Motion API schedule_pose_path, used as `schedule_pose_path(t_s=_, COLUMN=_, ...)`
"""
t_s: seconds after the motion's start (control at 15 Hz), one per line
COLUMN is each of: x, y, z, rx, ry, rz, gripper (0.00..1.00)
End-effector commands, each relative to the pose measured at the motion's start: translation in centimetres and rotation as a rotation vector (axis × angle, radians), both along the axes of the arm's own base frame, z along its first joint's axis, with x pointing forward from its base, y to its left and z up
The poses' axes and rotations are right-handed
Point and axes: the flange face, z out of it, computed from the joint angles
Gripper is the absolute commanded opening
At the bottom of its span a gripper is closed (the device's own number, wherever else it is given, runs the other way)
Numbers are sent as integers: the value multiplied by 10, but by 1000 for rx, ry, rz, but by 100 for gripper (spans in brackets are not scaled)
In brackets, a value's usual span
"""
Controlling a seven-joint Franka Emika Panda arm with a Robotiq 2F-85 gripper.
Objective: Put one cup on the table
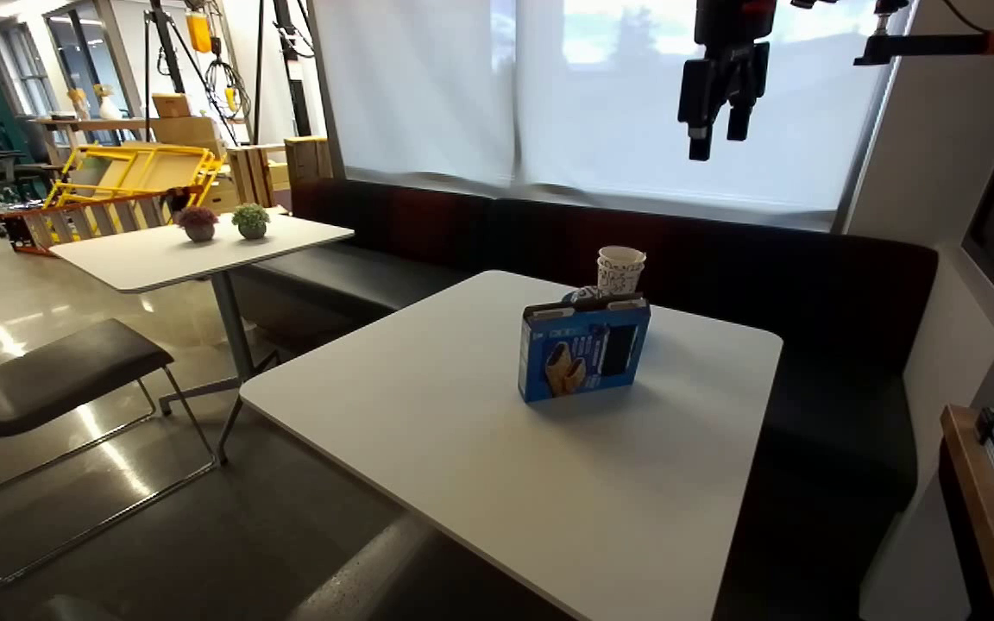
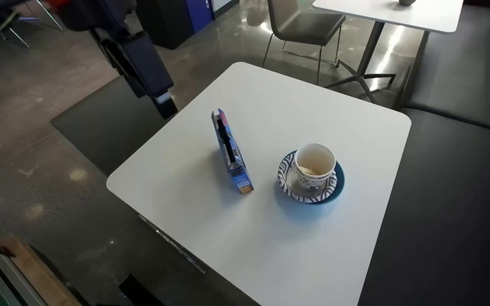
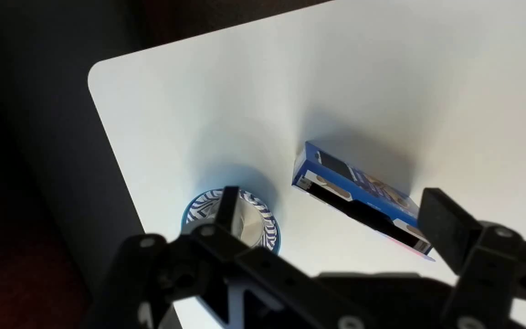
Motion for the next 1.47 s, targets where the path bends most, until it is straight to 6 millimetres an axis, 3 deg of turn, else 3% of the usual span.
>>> schedule_pose_path(t_s=0.0, x=0, y=0, z=1, rx=0, ry=1, rz=0, gripper=100)
schedule_pose_path(t_s=0.2, x=7, y=-1, z=-2, rx=7, ry=-8, rz=-14, gripper=100)
schedule_pose_path(t_s=0.67, x=93, y=-20, z=-26, rx=116, ry=-102, rz=-115, gripper=100)
schedule_pose_path(t_s=0.93, x=136, y=-56, z=-48, rx=118, ry=-171, rz=-152, gripper=100)
schedule_pose_path(t_s=1.2, x=160, y=-107, z=-72, rx=84, ry=-191, rz=-194, gripper=100)
schedule_pose_path(t_s=1.4, x=172, y=-133, z=-90, rx=79, ry=-188, rz=-234, gripper=100)
